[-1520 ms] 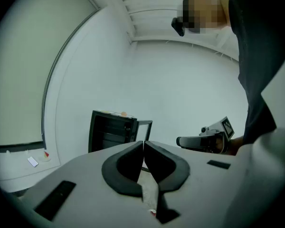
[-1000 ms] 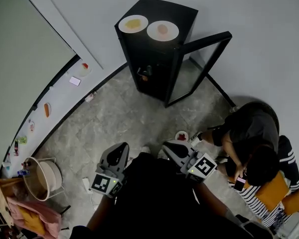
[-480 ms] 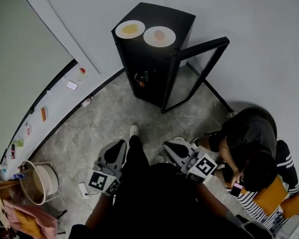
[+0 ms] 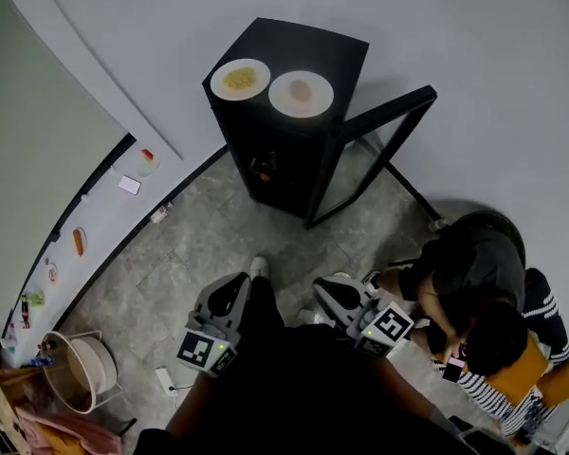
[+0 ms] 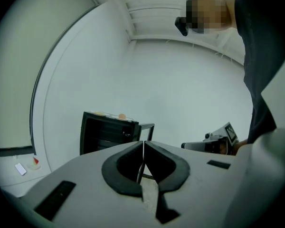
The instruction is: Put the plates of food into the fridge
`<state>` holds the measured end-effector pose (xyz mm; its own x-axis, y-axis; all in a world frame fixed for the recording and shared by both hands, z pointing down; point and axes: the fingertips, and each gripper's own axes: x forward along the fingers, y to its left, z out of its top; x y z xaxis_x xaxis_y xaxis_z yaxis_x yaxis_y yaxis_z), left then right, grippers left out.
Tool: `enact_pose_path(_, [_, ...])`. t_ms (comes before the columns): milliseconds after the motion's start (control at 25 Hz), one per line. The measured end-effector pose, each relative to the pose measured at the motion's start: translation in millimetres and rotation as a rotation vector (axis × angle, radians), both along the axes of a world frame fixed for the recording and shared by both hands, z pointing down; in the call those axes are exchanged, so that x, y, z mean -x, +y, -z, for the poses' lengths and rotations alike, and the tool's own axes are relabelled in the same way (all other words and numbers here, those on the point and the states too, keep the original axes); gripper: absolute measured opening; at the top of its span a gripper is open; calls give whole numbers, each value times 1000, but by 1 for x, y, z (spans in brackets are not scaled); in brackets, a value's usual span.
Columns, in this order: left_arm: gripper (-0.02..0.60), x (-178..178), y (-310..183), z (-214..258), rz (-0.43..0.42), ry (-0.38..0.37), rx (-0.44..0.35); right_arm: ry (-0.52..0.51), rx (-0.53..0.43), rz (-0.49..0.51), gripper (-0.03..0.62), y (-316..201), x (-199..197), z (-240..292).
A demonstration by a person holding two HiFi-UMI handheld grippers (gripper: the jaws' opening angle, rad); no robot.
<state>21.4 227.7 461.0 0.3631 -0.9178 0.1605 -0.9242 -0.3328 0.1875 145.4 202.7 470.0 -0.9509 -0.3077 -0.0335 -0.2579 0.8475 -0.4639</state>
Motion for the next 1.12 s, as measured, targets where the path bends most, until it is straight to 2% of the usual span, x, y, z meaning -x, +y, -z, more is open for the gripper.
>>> enact_pose_path(200, [29, 30, -39, -2, -20, 21, 15, 21, 8, -18, 31, -39, 30, -1])
enact_pose_path(400, [29, 70, -82, 1, -48, 28, 11, -12, 18, -56, 31, -83, 68, 7])
enact_pose_path(560, [29, 99, -114, 1, -98, 18, -1, 34, -12, -100, 31, -115, 96, 7])
enact_pose_path(760, [29, 135, -151, 1, -149, 33, -5, 28, -2, -172, 32, -147, 128, 14])
enact_pose_path(1120, [29, 182, -206, 3, -181, 35, 2, 121, -56, -291, 31, -196, 145, 13])
